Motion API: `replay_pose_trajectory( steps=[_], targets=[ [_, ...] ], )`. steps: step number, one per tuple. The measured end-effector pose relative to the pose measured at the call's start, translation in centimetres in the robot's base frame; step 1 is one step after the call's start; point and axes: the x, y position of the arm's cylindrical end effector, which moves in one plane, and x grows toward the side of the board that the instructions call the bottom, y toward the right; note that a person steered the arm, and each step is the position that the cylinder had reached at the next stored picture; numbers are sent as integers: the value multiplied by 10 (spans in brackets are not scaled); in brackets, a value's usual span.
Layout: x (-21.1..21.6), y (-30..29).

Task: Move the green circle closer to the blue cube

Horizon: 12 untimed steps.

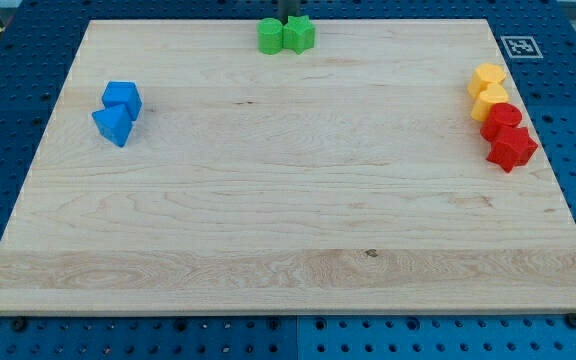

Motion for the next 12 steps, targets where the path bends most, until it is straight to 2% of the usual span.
replay_pose_trajectory(
  steps=[3, 9, 11, 12],
  targets=[
    [16, -29],
    [73, -25],
    [70, 25],
    [86, 40]
  ],
)
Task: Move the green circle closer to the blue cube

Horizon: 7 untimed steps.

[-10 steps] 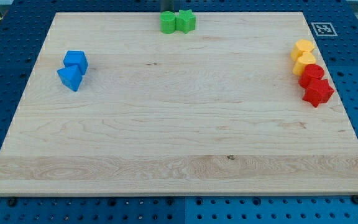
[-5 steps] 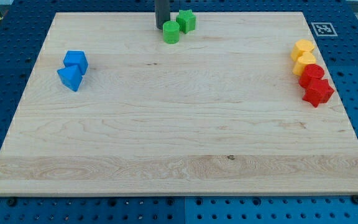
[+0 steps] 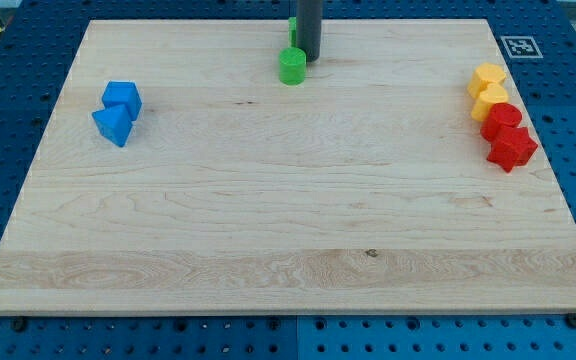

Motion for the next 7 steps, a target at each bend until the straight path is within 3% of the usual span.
replay_pose_trajectory(
  steps=[4, 7],
  targets=[
    [55, -52],
    [55, -126]
  ],
)
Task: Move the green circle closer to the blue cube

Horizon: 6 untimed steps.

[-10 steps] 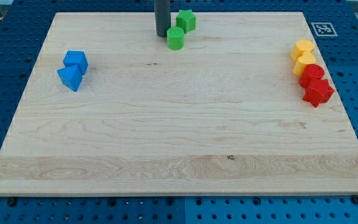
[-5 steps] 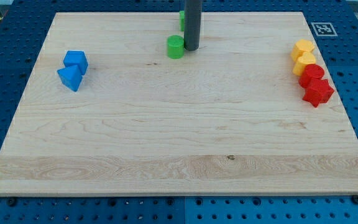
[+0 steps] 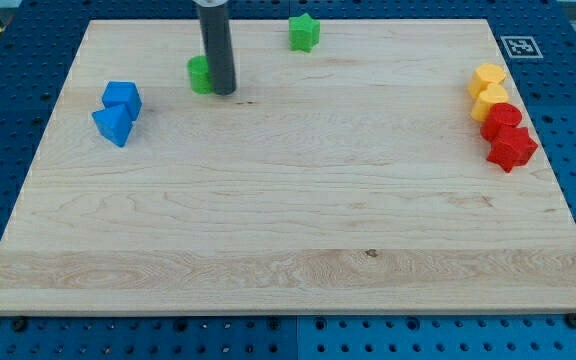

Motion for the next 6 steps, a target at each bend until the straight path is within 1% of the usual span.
replay_pose_trajectory(
  steps=[2, 4, 5, 6],
  targets=[
    [-24, -7],
    [-57, -16],
    [-66, -25],
    [-51, -48]
  ],
)
